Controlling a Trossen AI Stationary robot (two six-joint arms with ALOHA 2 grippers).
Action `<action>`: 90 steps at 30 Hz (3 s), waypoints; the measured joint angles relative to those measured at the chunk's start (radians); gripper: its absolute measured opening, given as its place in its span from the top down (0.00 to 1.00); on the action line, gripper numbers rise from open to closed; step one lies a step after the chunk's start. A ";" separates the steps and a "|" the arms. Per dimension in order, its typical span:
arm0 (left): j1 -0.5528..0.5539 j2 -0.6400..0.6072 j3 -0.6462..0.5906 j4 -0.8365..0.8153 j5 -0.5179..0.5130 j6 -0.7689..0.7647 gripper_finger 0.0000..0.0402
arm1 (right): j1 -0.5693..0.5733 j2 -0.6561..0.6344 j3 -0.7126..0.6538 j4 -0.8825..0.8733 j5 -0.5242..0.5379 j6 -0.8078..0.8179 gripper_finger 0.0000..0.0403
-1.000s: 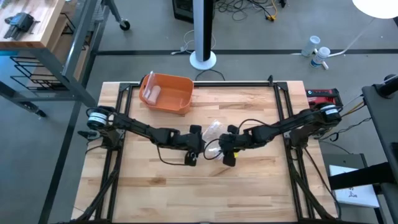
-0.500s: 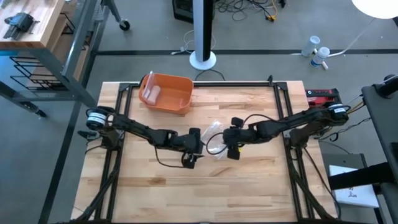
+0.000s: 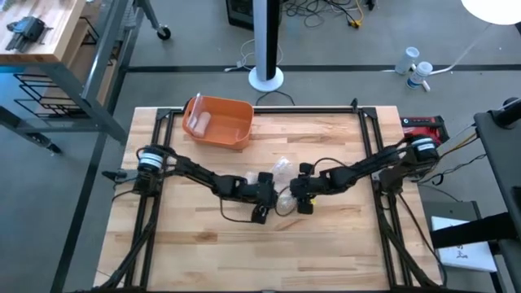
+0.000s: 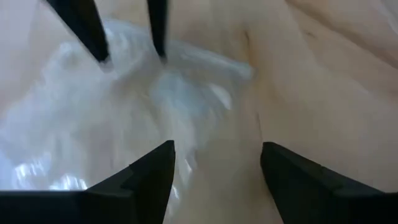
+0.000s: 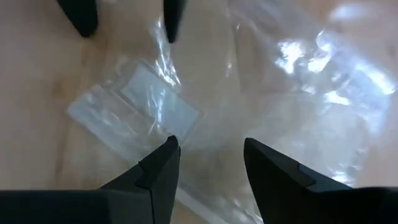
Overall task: Roll bandage
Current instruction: Open the transparent zip bag
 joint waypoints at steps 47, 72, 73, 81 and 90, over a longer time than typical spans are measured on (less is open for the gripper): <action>-0.015 -0.598 0.005 -0.217 0.247 -0.187 1.00 | 0.309 -0.404 0.069 0.291 0.167 -0.290 0.56; -0.108 -0.682 0.001 -0.330 -0.169 0.045 1.00 | 0.461 -0.189 0.538 -0.309 0.552 0.455 0.65; -0.115 -0.668 -0.002 -0.321 -0.214 0.075 1.00 | 0.451 -0.193 0.529 -0.310 0.542 0.502 0.64; -0.157 -0.547 -0.007 -0.221 -0.454 0.263 1.00 | 0.319 -0.229 0.479 -0.248 0.434 0.657 0.50; -0.168 -0.541 -0.006 -0.188 -0.490 0.286 1.00 | 0.192 -0.236 0.456 -0.197 0.267 0.717 0.35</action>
